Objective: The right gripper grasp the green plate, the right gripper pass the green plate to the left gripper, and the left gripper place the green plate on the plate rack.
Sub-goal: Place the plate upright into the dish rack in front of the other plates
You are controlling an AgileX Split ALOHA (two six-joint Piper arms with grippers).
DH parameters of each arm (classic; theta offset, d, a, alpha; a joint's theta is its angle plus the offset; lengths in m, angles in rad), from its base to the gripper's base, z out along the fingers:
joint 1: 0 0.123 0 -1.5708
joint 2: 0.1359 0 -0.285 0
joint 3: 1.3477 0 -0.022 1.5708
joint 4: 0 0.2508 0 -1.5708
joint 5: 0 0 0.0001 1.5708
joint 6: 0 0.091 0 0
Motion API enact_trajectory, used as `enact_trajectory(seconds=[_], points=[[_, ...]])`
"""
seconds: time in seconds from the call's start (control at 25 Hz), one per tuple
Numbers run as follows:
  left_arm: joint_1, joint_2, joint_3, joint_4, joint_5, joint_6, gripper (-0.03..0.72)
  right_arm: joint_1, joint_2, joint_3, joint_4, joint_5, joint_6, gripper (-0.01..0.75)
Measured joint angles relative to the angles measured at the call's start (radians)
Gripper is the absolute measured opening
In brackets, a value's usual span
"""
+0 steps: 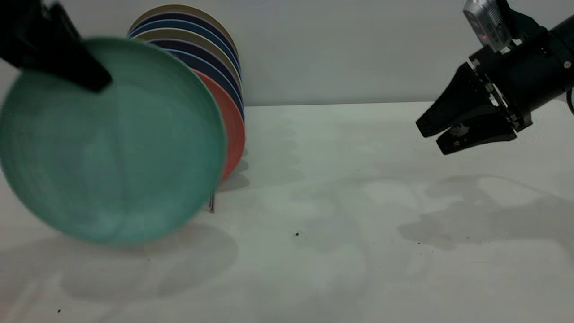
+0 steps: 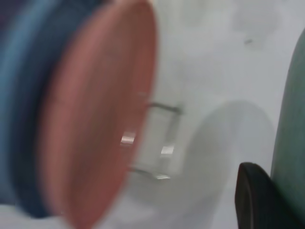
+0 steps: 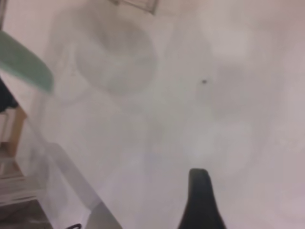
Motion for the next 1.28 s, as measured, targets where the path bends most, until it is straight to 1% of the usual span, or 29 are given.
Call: enact_trajectory(seconds=[0.12,0.2,0.44,0.6,0.76,1.16,1.28], points=[[0.0,0.0,-0.074,0.015,0.008,0.098,0.089,0.0,0.0,0.0,-0.003,-0.013,0.003,0.575],[0.0,0.0,-0.104,-0.015,-0.002,0.17,0.089,0.0,0.0,0.0,-0.004,-0.016,0.003,0.575],[0.0,0.004,-0.113,-0.098,-0.083,0.405,0.089,0.0,0.0,0.0,-0.006,-0.019,0.003,0.575],[0.0,0.006,-0.113,-0.159,-0.118,0.504,0.089,-0.001,0.0,0.0,-0.006,-0.031,0.007,0.574],[0.0,0.006,-0.113,-0.213,-0.138,0.559,0.089,-0.001,0.0,0.0,-0.006,-0.047,0.007,0.574],[0.0,0.059,-0.113,-0.227,-0.167,0.57,0.089,-0.001,0.0,0.0,-0.006,-0.053,0.007,0.574],[0.0,0.085,-0.113,-0.238,-0.192,0.57,0.089,-0.001,0.0,0.0,-0.006,-0.053,0.008,0.574]])
